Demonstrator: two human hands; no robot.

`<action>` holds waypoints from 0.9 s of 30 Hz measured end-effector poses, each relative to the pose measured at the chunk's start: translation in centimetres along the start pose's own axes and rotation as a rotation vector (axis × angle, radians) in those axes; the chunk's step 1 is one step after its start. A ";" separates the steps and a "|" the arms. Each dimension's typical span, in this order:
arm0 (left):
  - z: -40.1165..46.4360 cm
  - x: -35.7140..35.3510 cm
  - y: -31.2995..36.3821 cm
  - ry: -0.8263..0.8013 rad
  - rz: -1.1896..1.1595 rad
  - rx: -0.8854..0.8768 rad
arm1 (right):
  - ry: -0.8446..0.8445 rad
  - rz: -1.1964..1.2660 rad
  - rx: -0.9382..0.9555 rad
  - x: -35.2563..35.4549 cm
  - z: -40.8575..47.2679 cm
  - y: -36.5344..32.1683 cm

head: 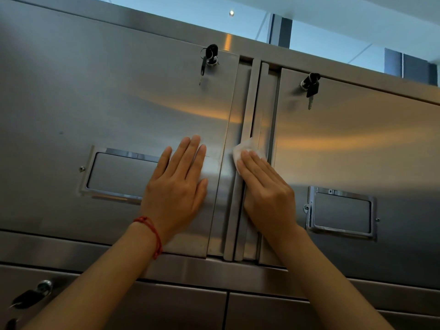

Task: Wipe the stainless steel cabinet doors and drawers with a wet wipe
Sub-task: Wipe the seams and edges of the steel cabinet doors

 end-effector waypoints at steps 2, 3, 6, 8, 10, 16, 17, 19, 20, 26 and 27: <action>0.0 0.0 0.0 -0.001 0.001 0.000 | -0.001 -0.001 0.017 0.0 -0.8 -0.4; 0.0 0.0 0.0 -0.002 0.001 0.001 | -0.005 -0.002 0.032 0.0 -1.1 -0.5; 0.0 -0.1 0.0 -0.004 0.000 -0.001 | -0.005 0.002 0.056 0.0 -0.6 -0.2; 0.0 -0.1 0.0 0.004 0.004 -0.002 | 0.004 0.015 0.040 -0.1 0.3 0.3; -0.1 -0.1 0.0 0.007 0.002 -0.001 | 0.003 0.014 0.023 -0.4 1.2 0.8; -0.1 -0.1 0.0 0.009 -0.008 0.001 | 0.034 0.002 -0.012 -0.4 2.4 1.5; -0.1 -0.1 0.0 0.007 -0.008 0.001 | 0.035 -0.002 -0.014 -0.4 2.2 1.4; -0.1 -0.2 0.0 0.001 -0.005 0.000 | 0.031 -0.002 -0.006 -0.5 1.6 0.9; -0.1 -0.2 0.0 -0.001 -0.002 0.001 | 0.029 -0.002 0.005 -0.4 1.3 0.7; -0.1 -0.1 -0.1 0.002 -0.018 0.009 | 0.009 -0.018 0.025 -0.5 3.0 1.7; -0.1 0.0 -0.1 0.006 -0.019 0.009 | 0.011 -0.024 0.014 -0.6 3.4 1.9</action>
Point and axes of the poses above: each hand's wrist, its own z-axis towards the middle knuckle, its own x-axis out of the back of the hand, y = z × x, the point moved 9 cm from there along z, towards the middle knuckle, and after that the axes turned 3 degrees about y, right-handed, at the moved point
